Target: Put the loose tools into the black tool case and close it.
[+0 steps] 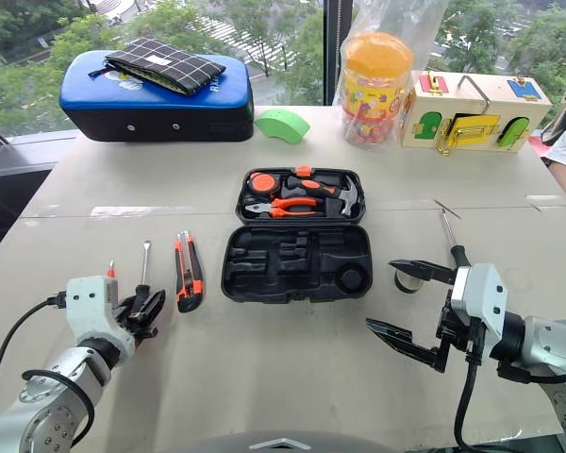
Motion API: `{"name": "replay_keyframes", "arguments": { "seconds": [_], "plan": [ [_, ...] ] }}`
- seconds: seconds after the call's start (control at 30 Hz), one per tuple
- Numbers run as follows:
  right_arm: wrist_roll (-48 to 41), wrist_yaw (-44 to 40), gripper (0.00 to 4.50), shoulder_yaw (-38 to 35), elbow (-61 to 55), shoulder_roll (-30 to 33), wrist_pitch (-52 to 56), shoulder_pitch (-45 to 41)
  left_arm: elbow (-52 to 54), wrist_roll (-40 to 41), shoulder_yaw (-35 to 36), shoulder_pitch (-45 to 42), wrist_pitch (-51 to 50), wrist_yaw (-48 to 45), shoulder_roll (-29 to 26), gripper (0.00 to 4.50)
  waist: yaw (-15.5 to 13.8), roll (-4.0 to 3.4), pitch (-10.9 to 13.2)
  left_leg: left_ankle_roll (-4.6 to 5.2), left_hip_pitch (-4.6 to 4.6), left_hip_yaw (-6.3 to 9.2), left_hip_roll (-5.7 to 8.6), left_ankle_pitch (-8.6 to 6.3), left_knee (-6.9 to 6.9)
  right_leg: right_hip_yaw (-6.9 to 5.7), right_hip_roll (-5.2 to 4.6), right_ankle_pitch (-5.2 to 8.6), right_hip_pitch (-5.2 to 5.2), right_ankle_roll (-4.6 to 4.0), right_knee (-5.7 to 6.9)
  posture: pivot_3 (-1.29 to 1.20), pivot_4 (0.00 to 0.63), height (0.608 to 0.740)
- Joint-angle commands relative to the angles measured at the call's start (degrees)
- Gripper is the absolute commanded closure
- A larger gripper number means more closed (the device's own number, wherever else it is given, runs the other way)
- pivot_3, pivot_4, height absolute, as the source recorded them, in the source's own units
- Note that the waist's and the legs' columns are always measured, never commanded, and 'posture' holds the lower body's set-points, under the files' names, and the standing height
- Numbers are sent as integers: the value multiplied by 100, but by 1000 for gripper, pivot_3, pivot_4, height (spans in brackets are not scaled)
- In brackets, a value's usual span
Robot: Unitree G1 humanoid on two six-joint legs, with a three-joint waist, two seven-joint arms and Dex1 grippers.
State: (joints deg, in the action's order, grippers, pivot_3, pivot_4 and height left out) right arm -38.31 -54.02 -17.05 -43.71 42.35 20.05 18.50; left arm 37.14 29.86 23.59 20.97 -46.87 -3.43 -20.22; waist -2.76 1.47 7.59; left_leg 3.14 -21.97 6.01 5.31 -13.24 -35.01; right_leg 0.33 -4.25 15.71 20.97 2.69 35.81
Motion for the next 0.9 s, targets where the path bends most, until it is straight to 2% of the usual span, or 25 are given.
{"name": "replay_keyframes", "arguments": {
  "seconds": [0.03,0.13,0.27,0.37,0.47,0.53,0.7,0.8,0.9],
  "plan": [
    [-23,16,0,-211,-105,3,-141,89,-39,-75,44,-60,549,-149,198,3704,-16,-3,-1,0,0,0,0,0,0,0,0,0,0,0,0,0,150,740],
    [-48,155,0,-262,-143,-77,-156,187,36,288,362,-740,980,-439,130,3696,-78,10,14,0,-2,1,-2,0,0,-3,0,0,1,1,-1,0,150,740],
    [-44,559,0,-372,-272,-307,-148,277,-235,1210,-286,-2281,231,-1745,-882,3696,-165,25,6,-5,-15,11,-12,3,-19,-36,3,-1,3,-1,1,0,150,740],
    [26,852,0,-460,-399,-512,-166,447,-1152,505,-1720,-3362,931,-4021,-2207,3696,-113,0,5,-8,-16,9,-3,4,-21,-35,1,-3,4,-3,0,0,150,740],
    [58,1064,0,-527,-571,-642,-149,677,-3007,-764,-3014,-4643,2634,-5776,-2738,3696,-24,-9,4,-1,-5,-16,7,1,-6,-14,-7,-5,5,-7,-3,0,150,740],
    [113,1186,0,-582,-720,-676,-142,806,-4445,-1563,-3668,-5566,3914,-6512,-2630,3696,9,-7,4,-1,0,-26,2,3,12,-16,-12,-5,13,-7,-1,0,150,740],
    [214,1391,0,-798,-1042,-760,-174,1171,-7238,-2670,-4497,-7110,6050,-7431,-2034,3696,40,12,-5,-5,-14,-8,-8,8,15,-38,-9,-13,22,-6,-4,0,150,740],
    [368,1527,0,-856,-1176,-905,-243,1448,-8230,-3019,-4665,-7588,6579,-7550,-1614,3696,63,20,-6,25,-24,-8,-5,14,7,-36,-13,-28,26,22,-13,0,150,740],
    [475,1677,0,-838,-1341,-1069,-275,1678,-8662,-3159,-4689,-7747,6775,-7733,-1331,3696,31,29,-12,32,-52,4,-5,14,-13,-51,-11,-38,40,40,-11,0,150,740]
  ]
}}
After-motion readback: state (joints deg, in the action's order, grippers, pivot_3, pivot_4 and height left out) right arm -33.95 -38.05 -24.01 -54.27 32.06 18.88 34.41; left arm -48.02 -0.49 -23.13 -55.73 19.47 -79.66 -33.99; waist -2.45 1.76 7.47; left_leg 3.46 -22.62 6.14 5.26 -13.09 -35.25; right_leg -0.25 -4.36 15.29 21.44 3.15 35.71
